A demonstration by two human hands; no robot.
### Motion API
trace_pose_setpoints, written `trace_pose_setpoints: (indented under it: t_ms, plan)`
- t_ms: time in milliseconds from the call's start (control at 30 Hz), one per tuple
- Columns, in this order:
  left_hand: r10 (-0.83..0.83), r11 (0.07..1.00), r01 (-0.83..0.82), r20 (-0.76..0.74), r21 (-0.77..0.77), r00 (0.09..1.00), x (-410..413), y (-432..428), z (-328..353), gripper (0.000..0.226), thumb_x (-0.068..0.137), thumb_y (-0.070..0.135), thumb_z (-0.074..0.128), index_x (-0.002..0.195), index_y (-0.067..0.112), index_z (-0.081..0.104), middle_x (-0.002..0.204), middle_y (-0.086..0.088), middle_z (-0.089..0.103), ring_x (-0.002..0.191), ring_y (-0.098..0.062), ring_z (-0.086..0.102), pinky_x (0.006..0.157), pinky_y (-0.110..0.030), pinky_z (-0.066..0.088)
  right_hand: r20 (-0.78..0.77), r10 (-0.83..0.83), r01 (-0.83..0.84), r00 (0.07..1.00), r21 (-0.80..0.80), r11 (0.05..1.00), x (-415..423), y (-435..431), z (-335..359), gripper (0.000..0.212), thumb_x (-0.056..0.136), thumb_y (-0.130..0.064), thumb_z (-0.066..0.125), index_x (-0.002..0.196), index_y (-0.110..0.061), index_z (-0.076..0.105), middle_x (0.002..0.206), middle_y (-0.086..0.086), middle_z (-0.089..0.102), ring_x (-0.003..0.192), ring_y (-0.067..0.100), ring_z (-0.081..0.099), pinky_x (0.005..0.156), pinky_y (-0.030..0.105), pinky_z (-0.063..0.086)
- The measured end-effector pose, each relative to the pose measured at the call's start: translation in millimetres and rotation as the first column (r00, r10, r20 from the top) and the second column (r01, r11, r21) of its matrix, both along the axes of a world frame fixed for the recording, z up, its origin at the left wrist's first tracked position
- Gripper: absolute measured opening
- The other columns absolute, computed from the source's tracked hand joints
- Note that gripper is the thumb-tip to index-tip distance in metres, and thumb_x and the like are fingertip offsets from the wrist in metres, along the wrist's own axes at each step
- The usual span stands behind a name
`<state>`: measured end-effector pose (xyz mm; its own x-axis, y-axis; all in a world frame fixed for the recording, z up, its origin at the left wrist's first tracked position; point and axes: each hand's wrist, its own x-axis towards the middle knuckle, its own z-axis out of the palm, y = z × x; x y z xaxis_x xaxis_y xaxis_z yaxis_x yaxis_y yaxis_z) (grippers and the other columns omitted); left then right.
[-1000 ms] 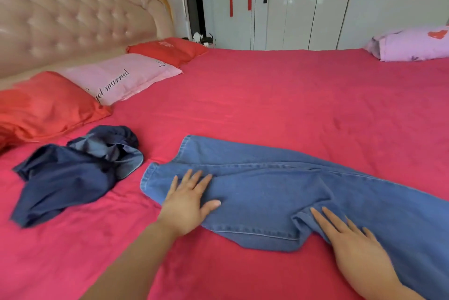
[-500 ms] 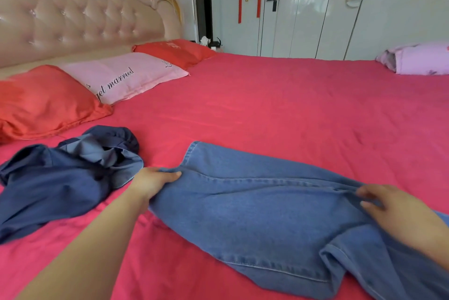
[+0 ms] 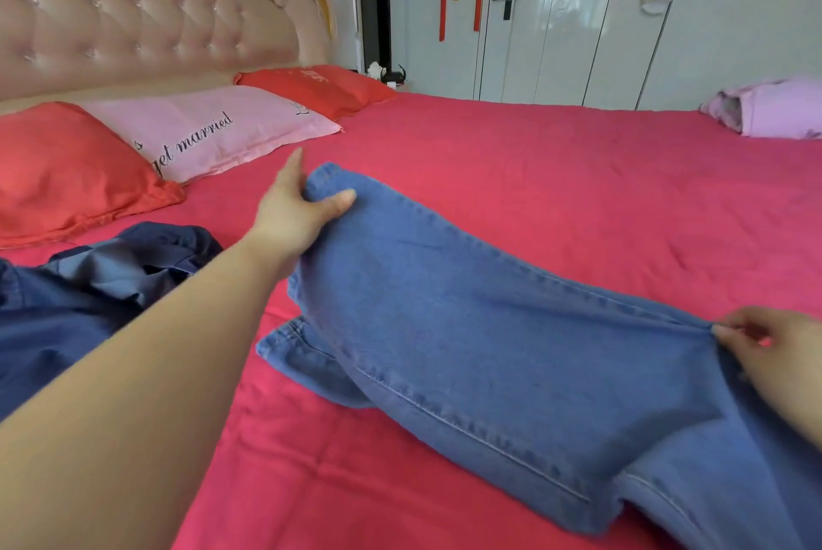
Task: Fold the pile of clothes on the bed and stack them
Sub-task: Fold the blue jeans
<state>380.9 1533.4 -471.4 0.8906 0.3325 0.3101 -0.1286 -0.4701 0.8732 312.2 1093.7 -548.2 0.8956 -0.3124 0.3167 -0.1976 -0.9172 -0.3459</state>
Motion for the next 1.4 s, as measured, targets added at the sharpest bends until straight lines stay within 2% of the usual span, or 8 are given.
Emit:
trace_pose_setpoints:
  t_ms: [200,333,567,733,833,967,1167,1400]
  plan:
    - [0.190,0.979,-0.143,-0.415,0.143,0.890,-27.2,-4.9,-83.7,0.074,0.086,0.044,0.060,0.138,-0.002,0.033,0.140,-0.020,0.043,0.129,-0.031,0.042,0.099,-0.033,0.033,-0.133,0.168,-0.165,0.977,0.032,0.986,-15.4,21.7,-16.4,0.032,0.076,-0.013,0.072,0.107,-0.013,0.066,0.102,0.019,0.064,0.094,0.034,0.058,0.090,0.041,0.044]
    - [0.186,0.982,-0.178,-0.475,0.061,0.860,-29.4,16.5,-93.6,0.066,0.092,0.056,0.036,0.123,0.001,0.054,0.129,-0.018,0.054,0.122,-0.032,0.048,0.100,-0.036,0.033,-0.028,0.332,-0.328,0.943,0.105,0.939,-51.1,44.9,-0.6,0.018,0.080,-0.047,0.063,0.095,-0.044,0.056,0.098,-0.004,0.062,0.079,0.005,0.055,0.084,0.030,0.041]
    - [0.147,0.985,-0.062,-0.578,0.164,0.803,-44.6,22.1,-81.8,0.038,0.089,0.039,0.057,0.086,0.002,0.062,0.093,-0.020,0.062,0.085,-0.029,0.056,0.072,-0.031,0.039,-0.342,0.558,-0.551,0.756,0.129,0.825,-103.1,83.9,6.5,0.077,0.036,-0.102,0.028,0.106,-0.072,0.040,0.119,-0.042,0.039,0.114,-0.017,0.040,0.099,0.008,0.029]
    - [0.174,0.982,-0.085,-0.619,0.171,0.766,-58.0,22.9,-72.2,0.039,0.094,0.028,0.048,0.105,-0.007,0.064,0.110,-0.028,0.062,0.100,-0.036,0.058,0.081,-0.037,0.044,-0.286,0.446,-0.485,0.848,-0.081,0.871,-106.6,68.2,-34.1,0.092,0.044,-0.025,0.085,0.128,-0.037,0.050,0.123,0.001,0.059,0.110,0.027,0.062,0.085,0.039,0.052]
    - [0.094,0.991,-0.132,-0.557,-0.028,0.825,-71.8,27.5,-62.2,0.016,0.092,0.014,0.050,0.086,0.002,0.058,0.089,-0.023,0.057,0.076,-0.034,0.056,0.061,-0.040,0.050,-0.165,0.455,-0.467,0.875,-0.041,0.883,-108.8,69.1,-28.2,0.082,0.052,0.016,0.064,0.122,-0.027,0.059,0.118,-0.007,0.059,0.109,0.024,0.061,0.090,0.035,0.050]
    - [0.062,0.972,-0.161,-0.473,-0.172,0.879,-87.9,47.5,-34.7,0.022,0.091,0.008,0.051,0.070,0.011,0.046,0.067,-0.007,0.041,0.056,-0.017,0.040,0.031,-0.011,0.036,-0.091,0.506,-0.506,0.858,0.026,0.862,-119.5,70.3,5.7,0.074,0.058,0.012,0.054,0.116,-0.033,0.061,0.108,-0.016,0.062,0.099,0.007,0.063,0.085,0.010,0.039]
    - [0.032,0.897,-0.255,-0.521,-0.362,0.853,-134.4,82.4,-30.2,0.025,0.083,-0.007,0.046,0.064,0.010,0.043,0.060,-0.010,0.037,0.054,-0.018,0.037,0.035,-0.014,0.040,-0.351,0.612,-0.624,0.709,0.095,0.776,-156.5,62.6,28.2,0.084,0.085,-0.020,0.062,0.103,-0.088,0.014,0.122,-0.056,0.029,0.122,-0.026,0.024,0.099,-0.005,0.018]
    - [0.127,0.820,-0.374,-0.498,-0.434,0.858,-177.2,72.3,-65.9,0.022,0.071,0.014,0.072,0.067,0.009,0.051,0.055,-0.006,0.050,0.048,-0.014,0.050,0.050,-0.024,0.049,-0.442,0.535,-0.589,0.720,0.017,0.808,-174.8,97.3,14.6,0.079,0.088,-0.033,0.059,0.142,-0.042,0.002,0.152,-0.014,0.007,0.144,0.010,0.009,0.113,0.018,0.012]
